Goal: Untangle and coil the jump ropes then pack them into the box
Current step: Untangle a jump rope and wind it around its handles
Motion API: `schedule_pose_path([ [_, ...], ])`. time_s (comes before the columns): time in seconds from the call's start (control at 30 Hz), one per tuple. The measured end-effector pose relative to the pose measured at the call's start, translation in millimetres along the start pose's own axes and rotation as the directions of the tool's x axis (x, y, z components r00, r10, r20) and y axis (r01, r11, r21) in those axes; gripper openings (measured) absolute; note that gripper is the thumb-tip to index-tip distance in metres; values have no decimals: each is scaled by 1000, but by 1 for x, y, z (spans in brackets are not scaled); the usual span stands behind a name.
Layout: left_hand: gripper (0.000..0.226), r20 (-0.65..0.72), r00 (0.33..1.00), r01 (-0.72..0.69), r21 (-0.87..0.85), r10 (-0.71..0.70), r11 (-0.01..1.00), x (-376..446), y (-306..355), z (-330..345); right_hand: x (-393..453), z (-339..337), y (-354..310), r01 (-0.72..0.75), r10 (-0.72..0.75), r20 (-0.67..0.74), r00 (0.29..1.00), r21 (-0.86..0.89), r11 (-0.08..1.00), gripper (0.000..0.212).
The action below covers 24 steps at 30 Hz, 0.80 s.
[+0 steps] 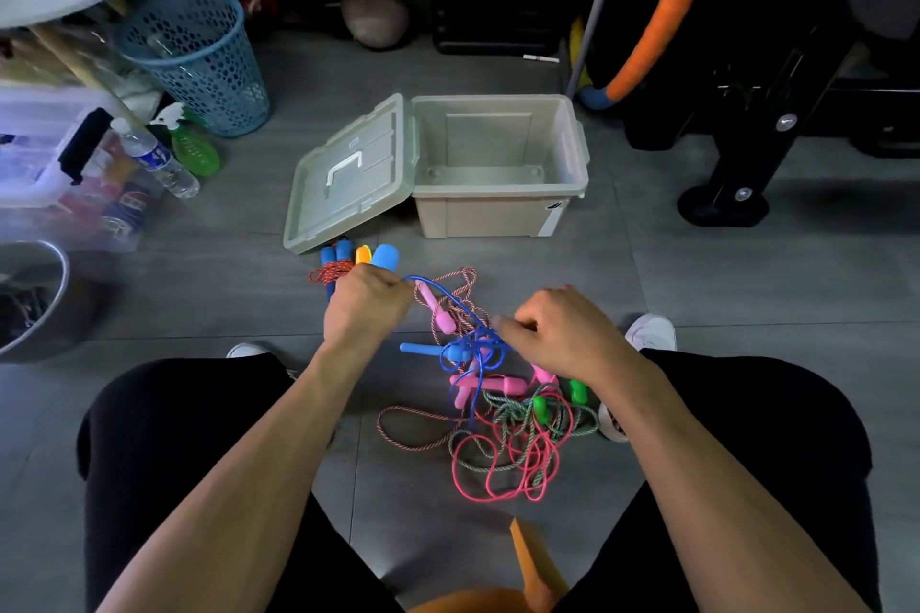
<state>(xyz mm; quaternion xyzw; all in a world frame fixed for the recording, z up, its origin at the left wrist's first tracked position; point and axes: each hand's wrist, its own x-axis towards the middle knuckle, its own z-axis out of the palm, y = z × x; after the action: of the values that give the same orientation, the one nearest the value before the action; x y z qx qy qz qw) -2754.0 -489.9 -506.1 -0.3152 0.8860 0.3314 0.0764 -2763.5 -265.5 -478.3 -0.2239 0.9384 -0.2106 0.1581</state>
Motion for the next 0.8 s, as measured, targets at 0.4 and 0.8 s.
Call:
schedule_pose_path([
  [0.4, 8, 65, 753, -650, -76, 655, 756, -42, 18, -20, 12, 15, -9, -15, 7, 20, 1000, 448, 894, 27],
  [0.8, 11, -162, 926, -378, -443, 342, 813, -41, 21, -43, 15, 26, -2, -12, 9, 11, 1000, 239, 971, 27],
])
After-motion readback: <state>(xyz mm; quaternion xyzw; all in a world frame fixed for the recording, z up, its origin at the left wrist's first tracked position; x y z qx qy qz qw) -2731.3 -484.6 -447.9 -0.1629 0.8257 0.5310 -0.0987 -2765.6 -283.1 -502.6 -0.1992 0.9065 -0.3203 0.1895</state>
